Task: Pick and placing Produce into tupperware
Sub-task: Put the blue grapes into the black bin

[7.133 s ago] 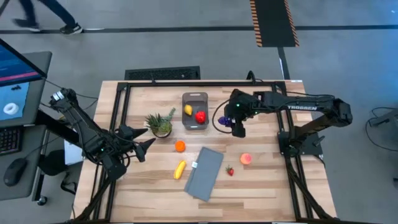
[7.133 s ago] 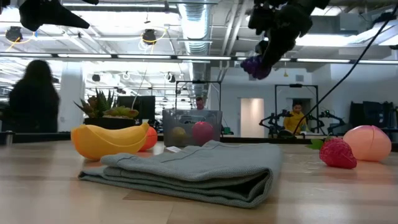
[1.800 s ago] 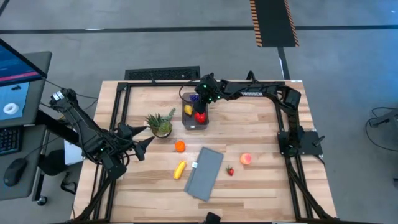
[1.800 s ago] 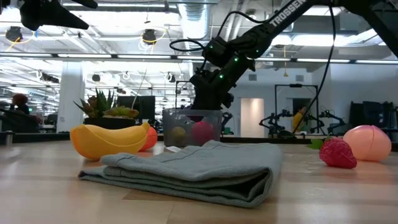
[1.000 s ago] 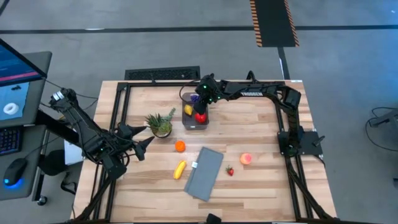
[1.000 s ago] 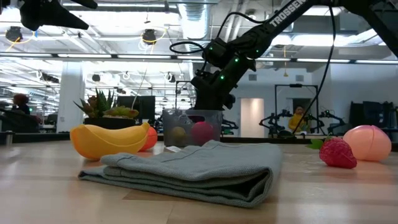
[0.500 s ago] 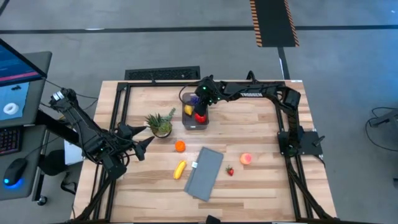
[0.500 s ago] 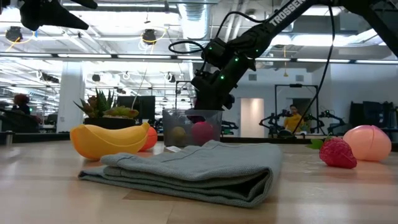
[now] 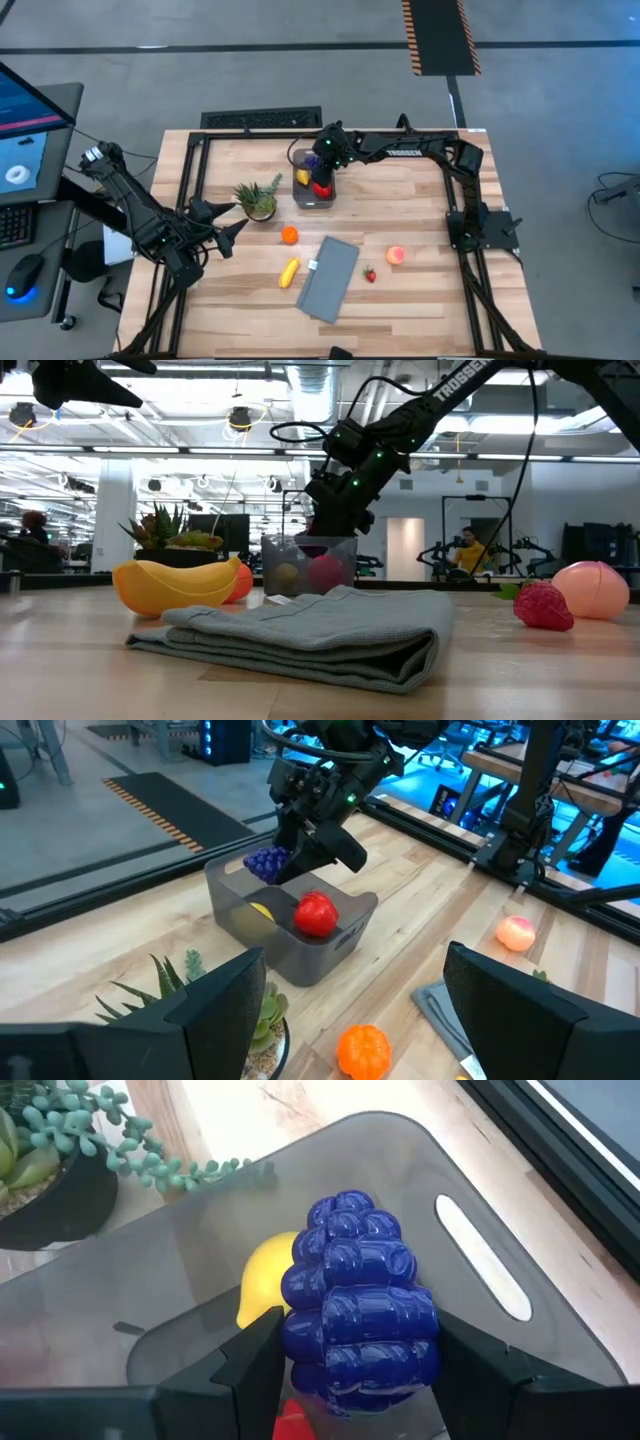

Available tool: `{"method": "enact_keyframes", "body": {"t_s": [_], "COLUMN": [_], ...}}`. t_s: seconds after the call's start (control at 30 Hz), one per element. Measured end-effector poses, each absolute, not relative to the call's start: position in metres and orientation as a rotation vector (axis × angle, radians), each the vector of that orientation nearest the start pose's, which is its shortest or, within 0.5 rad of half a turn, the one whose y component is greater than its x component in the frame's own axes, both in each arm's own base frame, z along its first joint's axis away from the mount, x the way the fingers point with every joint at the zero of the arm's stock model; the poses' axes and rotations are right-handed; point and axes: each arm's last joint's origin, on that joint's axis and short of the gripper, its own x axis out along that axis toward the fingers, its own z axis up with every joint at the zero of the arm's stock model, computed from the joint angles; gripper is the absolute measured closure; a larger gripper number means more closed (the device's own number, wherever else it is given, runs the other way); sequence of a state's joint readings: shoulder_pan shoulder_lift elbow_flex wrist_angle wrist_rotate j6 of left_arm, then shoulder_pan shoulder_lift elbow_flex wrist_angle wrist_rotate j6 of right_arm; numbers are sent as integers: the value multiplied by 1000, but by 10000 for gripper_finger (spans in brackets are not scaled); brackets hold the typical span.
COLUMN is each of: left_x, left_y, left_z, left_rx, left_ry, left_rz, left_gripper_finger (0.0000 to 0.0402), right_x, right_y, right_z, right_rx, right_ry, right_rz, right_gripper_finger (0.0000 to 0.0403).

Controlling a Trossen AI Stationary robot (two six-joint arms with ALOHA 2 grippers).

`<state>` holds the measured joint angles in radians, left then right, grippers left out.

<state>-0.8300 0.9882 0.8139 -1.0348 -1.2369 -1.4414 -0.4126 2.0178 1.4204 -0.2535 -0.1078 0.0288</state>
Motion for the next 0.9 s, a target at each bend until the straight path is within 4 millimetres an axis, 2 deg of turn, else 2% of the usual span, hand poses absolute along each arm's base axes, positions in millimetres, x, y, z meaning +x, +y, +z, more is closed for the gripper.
{"method": "enact_keyframes", "body": {"t_s": [0.13, 0.27, 0.4, 0.63, 0.9], "left_x": [124, 124, 123, 123, 123], "left_y": [-95, -95, -95, -95, -95], "left_z": [268, 268, 268, 267, 267], "left_rx": [-338, -336, -335, -357, -358], "left_ry": [223, 225, 235, 269, 265], "left_rz": [650, 650, 648, 638, 639], "left_gripper_finger": [107, 107, 107, 107, 107], "right_x": [399, 402, 408, 411, 410], "right_y": [-170, -171, -174, -182, -180], "right_z": [179, 161, 176, 183, 180], "right_rx": [246, 266, 229, 230, 253], "right_ry": [829, 914, 866, 814, 828], "right_rz": [-296, -309, -302, -301, -257], "right_gripper_finger": [163, 163, 162, 159, 158]}}
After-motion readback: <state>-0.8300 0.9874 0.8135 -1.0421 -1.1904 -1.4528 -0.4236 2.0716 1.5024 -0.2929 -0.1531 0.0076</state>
